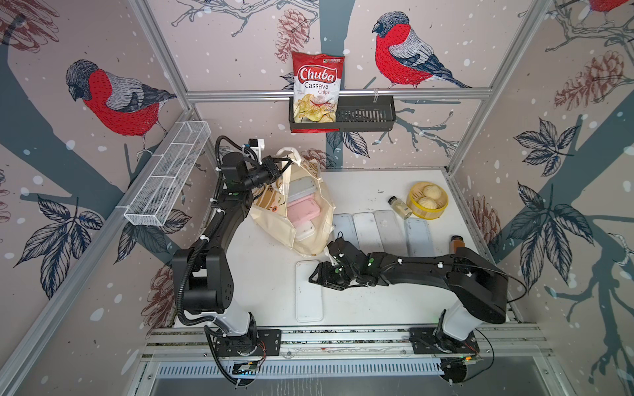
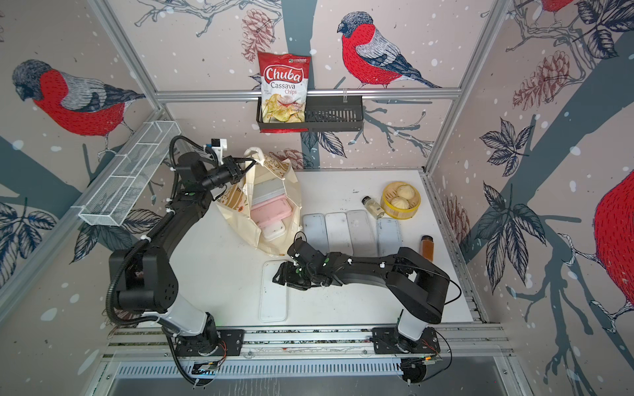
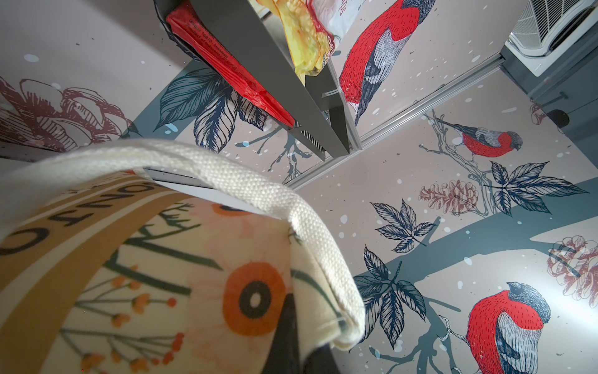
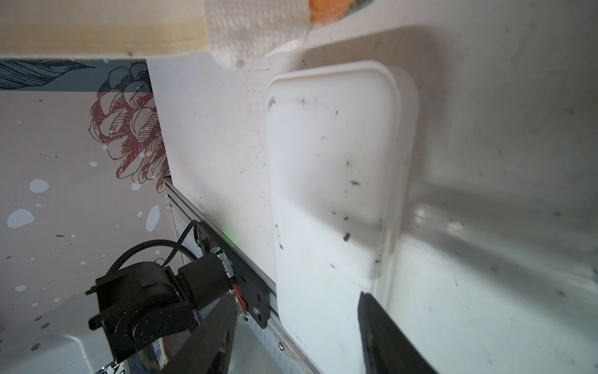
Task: Take out the pencil case from the canvas bag
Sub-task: Place the pencil case at the center of the board.
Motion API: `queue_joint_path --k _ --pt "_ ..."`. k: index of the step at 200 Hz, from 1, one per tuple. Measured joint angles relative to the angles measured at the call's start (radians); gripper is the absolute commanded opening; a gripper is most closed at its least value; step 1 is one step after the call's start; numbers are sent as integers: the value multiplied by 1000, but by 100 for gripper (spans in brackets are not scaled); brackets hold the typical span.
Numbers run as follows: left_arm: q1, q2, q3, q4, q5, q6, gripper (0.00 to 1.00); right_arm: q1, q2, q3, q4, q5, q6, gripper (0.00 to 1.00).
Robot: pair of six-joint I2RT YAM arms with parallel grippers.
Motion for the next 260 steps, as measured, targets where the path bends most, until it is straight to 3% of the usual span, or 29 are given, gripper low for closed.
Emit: queue_joint_path --k 53,137,192,260 --pt "-5 0 0 0 0 0 0 21 -73 78 -41 135 -50 60" --pt "-10 2 -2 0 0 0 0 30 -113 190 55 490 -72 58" --pt "-11 0 -2 0 0 2 0 21 12 299 90 653 12 59" --pt "-11 -2 -2 0 0 2 0 -28 202 445 51 655 136 60"
